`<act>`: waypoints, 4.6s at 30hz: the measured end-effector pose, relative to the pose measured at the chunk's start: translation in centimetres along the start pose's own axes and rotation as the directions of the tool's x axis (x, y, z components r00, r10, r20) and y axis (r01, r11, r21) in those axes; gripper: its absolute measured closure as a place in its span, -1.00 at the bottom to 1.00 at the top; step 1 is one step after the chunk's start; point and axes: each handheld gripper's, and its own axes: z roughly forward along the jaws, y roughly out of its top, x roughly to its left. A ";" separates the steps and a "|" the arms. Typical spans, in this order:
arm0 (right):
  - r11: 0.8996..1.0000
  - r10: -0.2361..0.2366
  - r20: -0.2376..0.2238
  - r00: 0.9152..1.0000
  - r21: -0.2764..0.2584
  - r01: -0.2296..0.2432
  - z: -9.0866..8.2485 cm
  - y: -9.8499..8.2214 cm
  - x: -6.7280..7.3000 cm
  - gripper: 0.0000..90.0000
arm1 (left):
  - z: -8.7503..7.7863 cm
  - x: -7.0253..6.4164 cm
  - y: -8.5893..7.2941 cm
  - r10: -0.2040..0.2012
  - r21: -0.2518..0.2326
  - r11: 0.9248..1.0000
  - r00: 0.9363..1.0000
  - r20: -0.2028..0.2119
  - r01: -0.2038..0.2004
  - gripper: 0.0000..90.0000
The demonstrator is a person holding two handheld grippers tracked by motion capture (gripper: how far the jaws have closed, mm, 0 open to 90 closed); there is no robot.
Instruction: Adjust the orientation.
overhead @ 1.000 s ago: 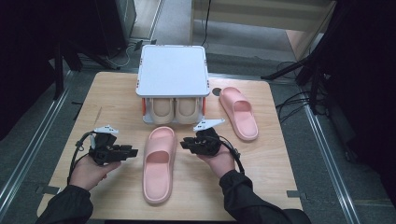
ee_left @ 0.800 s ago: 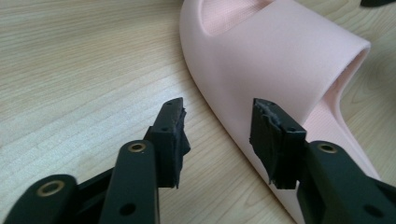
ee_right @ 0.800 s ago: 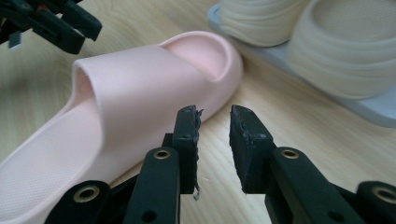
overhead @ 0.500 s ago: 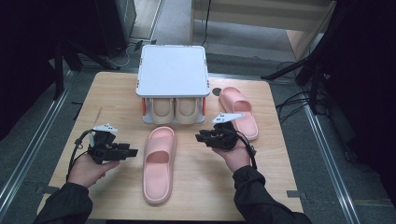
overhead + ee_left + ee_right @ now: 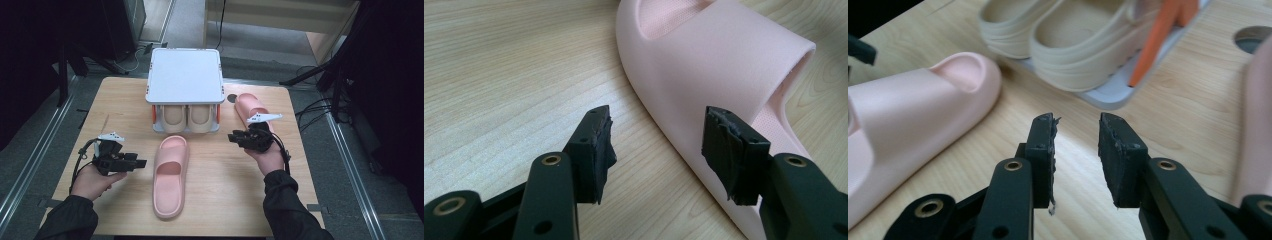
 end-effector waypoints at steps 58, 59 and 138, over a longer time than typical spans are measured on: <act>0.989 0.148 0.265 0.953 -0.019 -0.148 4.1 1.5 -11.0 0.90 | -1.0 0.0 -2.0 -0.042 -0.003 0.999 0.999 -0.006 0.042 -0.07; 0.989 0.149 0.262 0.953 -0.026 -0.148 3.9 1.6 -11.1 0.90 | -1.0 0.1 -2.0 -0.042 -0.004 0.999 0.999 -0.003 0.042 -0.07; 0.982 -0.099 0.060 0.993 0.169 0.088 3.4 -4.1 10.1 0.88 | 2.0 -1.0 2.4 0.118 -0.011 0.993 0.991 0.057 -0.118 0.35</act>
